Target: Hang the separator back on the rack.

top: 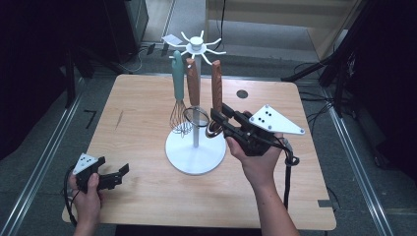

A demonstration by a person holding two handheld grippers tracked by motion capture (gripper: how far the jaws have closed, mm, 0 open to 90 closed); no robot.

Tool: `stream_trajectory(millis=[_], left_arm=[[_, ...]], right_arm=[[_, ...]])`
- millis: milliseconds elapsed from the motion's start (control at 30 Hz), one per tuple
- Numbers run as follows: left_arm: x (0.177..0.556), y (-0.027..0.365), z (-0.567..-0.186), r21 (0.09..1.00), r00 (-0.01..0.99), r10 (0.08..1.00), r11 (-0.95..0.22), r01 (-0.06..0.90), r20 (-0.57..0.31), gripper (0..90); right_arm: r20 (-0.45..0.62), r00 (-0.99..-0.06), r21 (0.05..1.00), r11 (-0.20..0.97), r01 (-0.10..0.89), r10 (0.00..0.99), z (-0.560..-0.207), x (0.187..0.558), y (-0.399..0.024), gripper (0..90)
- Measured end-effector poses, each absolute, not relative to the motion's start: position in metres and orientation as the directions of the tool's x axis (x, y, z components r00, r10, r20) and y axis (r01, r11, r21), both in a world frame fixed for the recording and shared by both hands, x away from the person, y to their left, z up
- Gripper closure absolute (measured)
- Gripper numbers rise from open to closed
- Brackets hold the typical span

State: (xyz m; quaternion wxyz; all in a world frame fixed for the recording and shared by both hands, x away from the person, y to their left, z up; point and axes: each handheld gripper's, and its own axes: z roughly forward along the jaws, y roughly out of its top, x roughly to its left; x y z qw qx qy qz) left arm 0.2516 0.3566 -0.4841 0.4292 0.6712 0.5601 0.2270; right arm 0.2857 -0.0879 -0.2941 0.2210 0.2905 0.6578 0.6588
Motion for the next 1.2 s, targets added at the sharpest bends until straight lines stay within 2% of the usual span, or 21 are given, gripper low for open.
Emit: stream_trajectory(millis=[533, 667, 700, 733, 1200], left_arm=[[0.252, 0.356, -0.484, 0.83, 0.271, 0.947, -0.006, 0.557, -0.175, 0.0], [0.252, 0.356, -0.484, 0.83, 0.271, 0.946, -0.006, 0.558, -0.176, 0.0], [0.252, 0.356, -0.484, 0.83, 0.27, 0.947, -0.005, 0.558, -0.176, 0.0], [0.251, 0.357, -0.484, 0.83, 0.27, 0.947, -0.005, 0.558, -0.176, 0.0], [0.251, 0.356, -0.484, 0.829, 0.271, 0.947, -0.007, 0.559, -0.175, 0.0]], right_arm=[[0.087, -0.721, 0.994, -0.016, 0.105, 0.687, -0.294, 0.292, -0.08, 71.3], [0.115, -0.742, 0.992, -0.037, 0.121, 0.66, -0.295, 0.296, -0.081, 70.2], [0.121, -0.744, 0.992, -0.045, 0.121, 0.657, -0.296, 0.296, -0.082, 64.8], [0.122, -0.747, 0.992, -0.056, 0.112, 0.654, -0.297, 0.296, -0.083, 52.5], [0.11, -0.697, 0.991, -0.026, 0.13, 0.709, -0.329, 0.296, -0.106, 37.1]])
